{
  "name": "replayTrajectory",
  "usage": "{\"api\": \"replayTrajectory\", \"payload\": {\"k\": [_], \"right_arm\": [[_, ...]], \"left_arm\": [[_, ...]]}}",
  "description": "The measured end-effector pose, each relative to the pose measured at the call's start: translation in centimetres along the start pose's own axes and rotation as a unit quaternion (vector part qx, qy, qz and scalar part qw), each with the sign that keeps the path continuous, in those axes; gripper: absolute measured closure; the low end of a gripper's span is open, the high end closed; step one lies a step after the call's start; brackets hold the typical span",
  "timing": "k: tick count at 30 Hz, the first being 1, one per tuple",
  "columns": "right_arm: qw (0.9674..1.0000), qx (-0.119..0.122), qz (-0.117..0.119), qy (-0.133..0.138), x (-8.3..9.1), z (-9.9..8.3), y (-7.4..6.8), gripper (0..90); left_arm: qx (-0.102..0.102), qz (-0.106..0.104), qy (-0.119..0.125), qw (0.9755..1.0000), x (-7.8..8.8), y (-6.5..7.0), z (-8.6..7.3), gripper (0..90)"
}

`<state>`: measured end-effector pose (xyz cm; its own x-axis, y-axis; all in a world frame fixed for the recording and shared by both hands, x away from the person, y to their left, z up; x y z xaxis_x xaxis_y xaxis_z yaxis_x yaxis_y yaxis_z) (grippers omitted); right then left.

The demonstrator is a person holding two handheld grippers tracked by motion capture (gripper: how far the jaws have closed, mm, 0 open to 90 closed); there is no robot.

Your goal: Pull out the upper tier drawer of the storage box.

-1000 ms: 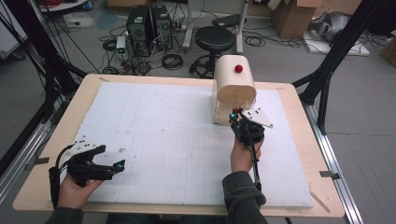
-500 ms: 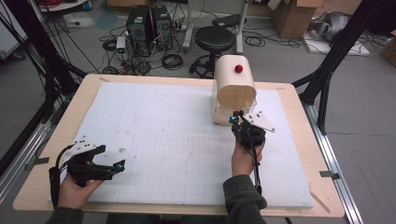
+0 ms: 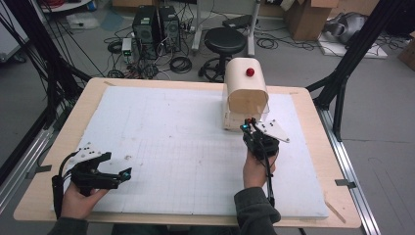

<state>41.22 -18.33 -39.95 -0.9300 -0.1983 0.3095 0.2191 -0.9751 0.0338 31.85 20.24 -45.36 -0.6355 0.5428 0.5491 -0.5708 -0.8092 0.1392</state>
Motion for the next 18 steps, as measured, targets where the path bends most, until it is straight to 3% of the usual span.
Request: {"api": "replayTrajectory", "payload": {"k": [18], "right_arm": [[1.0000,0.002,0.004,0.002,0.83,-0.31,-0.12,72.7]], "left_arm": [[0.001,-0.001,0.000,1.0000,0.04,0.00,0.03,1.7]]}}
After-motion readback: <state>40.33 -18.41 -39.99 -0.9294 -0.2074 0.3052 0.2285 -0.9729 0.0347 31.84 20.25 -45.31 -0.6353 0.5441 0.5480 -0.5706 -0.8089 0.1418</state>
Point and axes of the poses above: each handheld gripper's, and its own axes: x roughly backward along the jaws, z roughly out of its top, y roughly to its right, the point moved 10 cm from there along -x, roughly forward along the jaws, and after that the axes turned 2 degrees about -y, right-handed, at the moved point
